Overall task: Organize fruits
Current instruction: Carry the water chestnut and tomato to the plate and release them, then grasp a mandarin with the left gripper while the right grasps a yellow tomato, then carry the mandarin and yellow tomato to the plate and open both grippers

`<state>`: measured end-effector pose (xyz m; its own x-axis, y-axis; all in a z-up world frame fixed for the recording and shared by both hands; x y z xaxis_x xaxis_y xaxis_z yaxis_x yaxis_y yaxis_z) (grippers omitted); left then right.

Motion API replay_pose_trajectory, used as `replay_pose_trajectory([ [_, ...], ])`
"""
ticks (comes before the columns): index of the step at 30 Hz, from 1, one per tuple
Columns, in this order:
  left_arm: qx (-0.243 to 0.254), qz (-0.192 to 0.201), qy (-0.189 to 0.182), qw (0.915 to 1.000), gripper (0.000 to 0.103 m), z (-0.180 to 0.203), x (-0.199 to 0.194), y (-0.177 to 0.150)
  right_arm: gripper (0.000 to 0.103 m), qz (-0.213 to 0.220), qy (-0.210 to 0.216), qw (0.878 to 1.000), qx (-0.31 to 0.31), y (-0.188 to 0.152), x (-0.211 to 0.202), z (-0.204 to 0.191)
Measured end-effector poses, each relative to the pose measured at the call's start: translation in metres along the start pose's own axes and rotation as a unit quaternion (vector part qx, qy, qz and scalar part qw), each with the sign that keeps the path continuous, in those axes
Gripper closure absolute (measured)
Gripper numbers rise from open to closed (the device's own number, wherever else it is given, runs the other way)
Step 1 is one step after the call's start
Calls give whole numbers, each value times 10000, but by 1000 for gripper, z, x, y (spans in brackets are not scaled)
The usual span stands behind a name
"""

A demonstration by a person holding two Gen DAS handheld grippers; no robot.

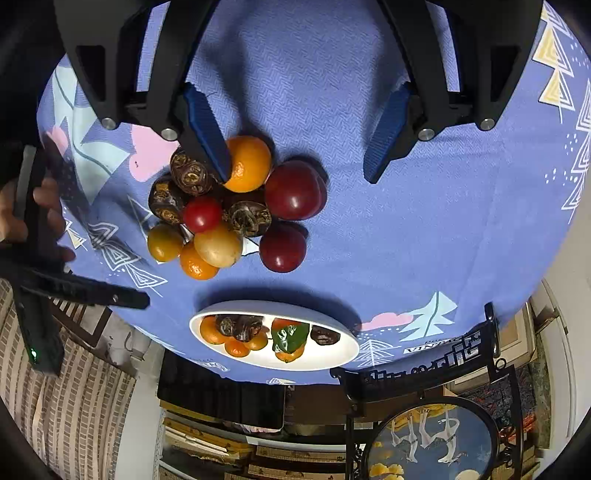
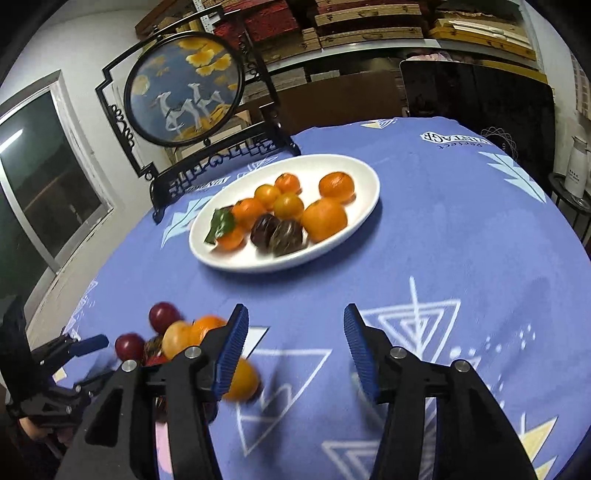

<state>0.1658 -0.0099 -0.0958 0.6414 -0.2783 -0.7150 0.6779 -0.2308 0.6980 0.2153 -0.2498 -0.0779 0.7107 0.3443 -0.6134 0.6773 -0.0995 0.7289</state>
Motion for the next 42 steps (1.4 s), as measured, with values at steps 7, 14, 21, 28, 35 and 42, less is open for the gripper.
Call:
replay_pose_trajectory([
  [7, 310, -15, -216, 9993, 44, 29, -3, 1, 49, -108, -4, 9999, 123, -25, -4, 2],
  [14, 373, -193, -352, 9985, 54, 46, 12, -7, 49, -158, 133, 9994, 269, -29, -3, 6],
  [21, 273, -126, -471, 9984, 62, 44, 16, -5, 49, -150, 276, 9994, 174, -30, -5, 0],
  [28, 408, -241, -488, 9977, 66, 48, 14, -14, 49, -225, 410, 9989, -55, -34, -6, -11],
  [35, 457, -280, -260, 9982, 67, 50, 23, -6, 49, -295, 373, 9988, -138, -36, -5, -14],
  [42, 260, 259, -370, 9986, 68, 45, 6, 2, 49, -609, 272, 9963, -543, -40, 12, -37],
])
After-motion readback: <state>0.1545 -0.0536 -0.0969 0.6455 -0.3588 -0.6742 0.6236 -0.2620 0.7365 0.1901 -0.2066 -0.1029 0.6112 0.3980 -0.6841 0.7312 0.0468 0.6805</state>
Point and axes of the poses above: each gripper's, at about its wrist camera, not at the fingertips, and x roughly the way its jaws point, z to its right, y to its top, the point moved 8 cm from there along x, roughly the way its jaws point, and after that the axes turned 1 degree about z, right-handed, at the moved point
